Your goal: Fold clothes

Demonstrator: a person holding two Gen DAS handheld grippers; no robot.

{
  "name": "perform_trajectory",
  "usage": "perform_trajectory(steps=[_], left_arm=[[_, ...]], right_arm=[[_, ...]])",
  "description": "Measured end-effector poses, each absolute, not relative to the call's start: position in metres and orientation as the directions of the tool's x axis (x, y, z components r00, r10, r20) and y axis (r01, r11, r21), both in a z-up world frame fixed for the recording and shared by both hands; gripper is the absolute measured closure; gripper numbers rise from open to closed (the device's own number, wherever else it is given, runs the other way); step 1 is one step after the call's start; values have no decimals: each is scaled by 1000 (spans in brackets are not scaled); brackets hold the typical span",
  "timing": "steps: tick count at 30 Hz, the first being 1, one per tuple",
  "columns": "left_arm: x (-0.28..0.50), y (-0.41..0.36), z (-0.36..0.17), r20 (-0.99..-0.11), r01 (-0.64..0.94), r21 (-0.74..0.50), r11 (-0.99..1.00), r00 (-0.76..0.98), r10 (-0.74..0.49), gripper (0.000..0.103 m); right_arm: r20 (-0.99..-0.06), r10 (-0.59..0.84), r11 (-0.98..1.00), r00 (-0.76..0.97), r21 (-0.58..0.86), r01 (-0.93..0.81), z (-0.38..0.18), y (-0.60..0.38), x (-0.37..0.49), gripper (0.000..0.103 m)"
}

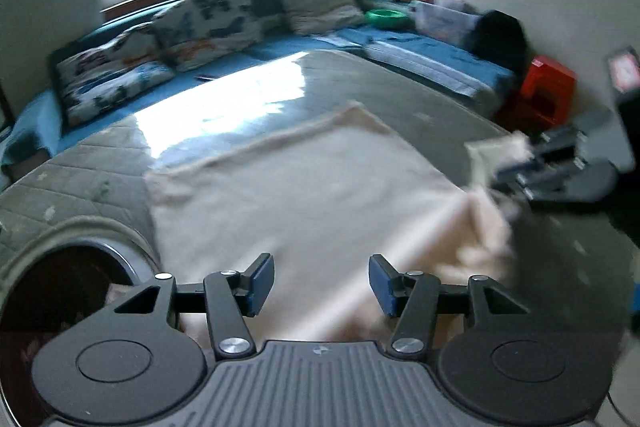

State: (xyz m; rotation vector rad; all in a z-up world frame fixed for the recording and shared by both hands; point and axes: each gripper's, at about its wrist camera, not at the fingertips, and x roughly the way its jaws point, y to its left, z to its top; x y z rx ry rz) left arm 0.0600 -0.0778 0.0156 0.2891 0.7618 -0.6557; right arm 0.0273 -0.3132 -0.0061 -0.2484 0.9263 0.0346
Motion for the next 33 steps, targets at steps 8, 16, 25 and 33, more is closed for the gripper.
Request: perform_trajectory(steps=[8,16,25,33], left_arm=[[35,-89,-5,-731,637,71,768,557,-394,49],[22,-95,-12,-724,640,84,763,566,-395,85],[6,-83,-2,-697,625,69,777,588,-411,97],[-3,-71,10,-685,618,21,786,581,-439,97]], right_arm=[[-783,-100,981,614,-181,-70,0,-322,-17,92],[-721,-18,983,692,-139,-119,28,-303,-39,92],[-682,198,946,704,-55,-320,48,-247,-42,92],[-719,273,903,639,-37,-428,26,-202,-33,85]])
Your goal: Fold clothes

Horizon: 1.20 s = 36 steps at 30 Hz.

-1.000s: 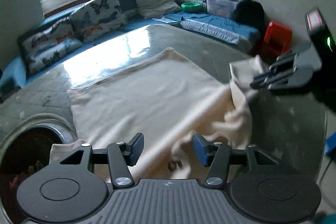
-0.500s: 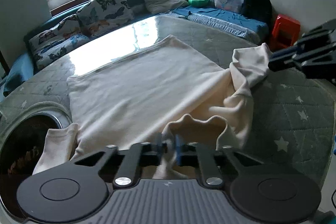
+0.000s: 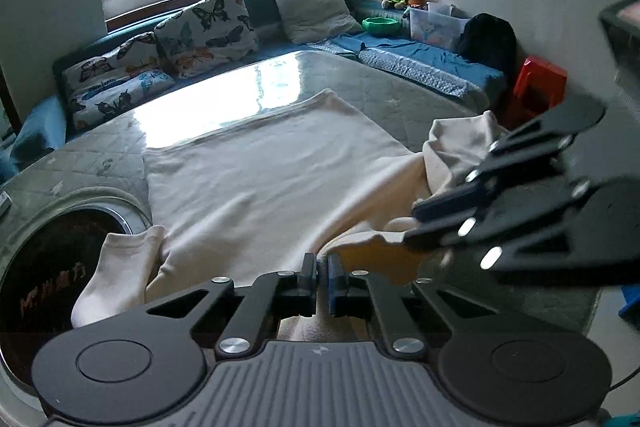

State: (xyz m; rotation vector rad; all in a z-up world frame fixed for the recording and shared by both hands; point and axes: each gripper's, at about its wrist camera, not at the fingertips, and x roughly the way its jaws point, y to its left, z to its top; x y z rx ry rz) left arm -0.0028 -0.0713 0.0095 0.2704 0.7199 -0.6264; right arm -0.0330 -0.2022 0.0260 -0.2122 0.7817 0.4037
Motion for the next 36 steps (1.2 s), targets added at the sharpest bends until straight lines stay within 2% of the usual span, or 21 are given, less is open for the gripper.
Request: perform_trajectory(steps=[7,9,11,21,23,31,36], left_arm=[[-10,-69,8,-695,639,-8,769,550,-464,97],[-12,-70,6,-700,645,-7,765,543,-464,97],[-15,-70,4,-704,654,-7,757,534,-468,97],[-28,-78,-12,-751,728,12,686,459,-474,97],[-29,-77,-12,-758,742,16,670,446,-476,93],[-22,-63,26,-697,754,-33,656,452,-556,92],[-4,-75,31,-665,717,-78,692,480,-573,92]], right_arm=[[-741,204,894,640,-126,-430,6,-192,-37,84],[-742,201,899,640,-119,-420,5,-198,-38,96],[-743,205,899,638,-115,-423,8,-201,-43,98],[-796,215,876,565,-99,-472,-1,-207,-79,98],[-805,231,875,547,-75,-479,1,-210,-81,96],[-742,254,910,620,-33,-413,34,-236,-69,94],[-753,260,924,605,12,-383,13,-237,-52,94]])
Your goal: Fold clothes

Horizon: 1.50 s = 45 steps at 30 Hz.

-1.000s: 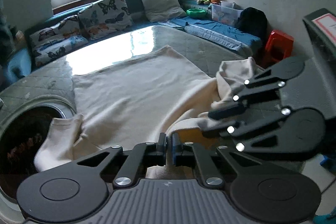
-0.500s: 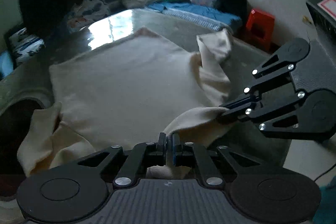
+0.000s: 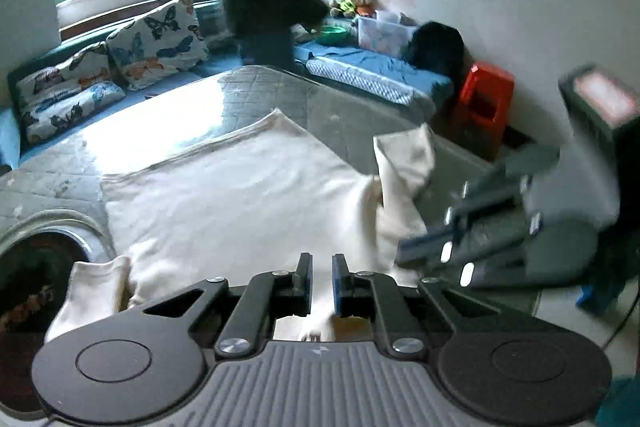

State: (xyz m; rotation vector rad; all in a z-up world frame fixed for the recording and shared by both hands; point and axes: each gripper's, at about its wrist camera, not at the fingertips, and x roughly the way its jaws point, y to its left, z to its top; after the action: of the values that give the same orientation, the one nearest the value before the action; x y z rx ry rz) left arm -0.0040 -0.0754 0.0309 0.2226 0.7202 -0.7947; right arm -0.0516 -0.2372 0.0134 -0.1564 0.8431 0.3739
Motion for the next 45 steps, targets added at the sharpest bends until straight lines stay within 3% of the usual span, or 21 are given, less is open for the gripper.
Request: perform_trajectory(steps=[9,17,20,26,32,35,37,45], left_arm=[[19,-115,-14,-705,703,-179,689,397,-588,92],[2,-126,-25,-715,754,-168,635,351,-605,91],[0,-125,-27,-714,756,-172,631,346,-609,89],[1,-126,-29,-713,756,-183,629,339,-614,88],[3,-127,-29,-711,756,-191,627,333,-619,86],[3,-126,-29,-710,755,-192,627,334,-620,85],[2,-126,-29,-710,755,-193,627,334,-620,84],[1,-129,-30,-710,757,-187,626,336,-619,80]], right_arm=[[-788,224,927,574,-8,-374,11,-253,-66,94],[-747,87,977,659,-64,-202,38,-303,-26,93],[-740,28,990,672,-75,-124,36,-323,9,84],[-787,-4,999,618,27,41,14,-360,68,84],[-828,-62,988,557,30,154,-12,-374,94,84],[-832,-64,986,551,31,162,-15,-375,96,86],[-836,-65,987,545,26,157,-14,-373,95,100],[-739,-78,993,669,4,120,23,-373,64,103]])
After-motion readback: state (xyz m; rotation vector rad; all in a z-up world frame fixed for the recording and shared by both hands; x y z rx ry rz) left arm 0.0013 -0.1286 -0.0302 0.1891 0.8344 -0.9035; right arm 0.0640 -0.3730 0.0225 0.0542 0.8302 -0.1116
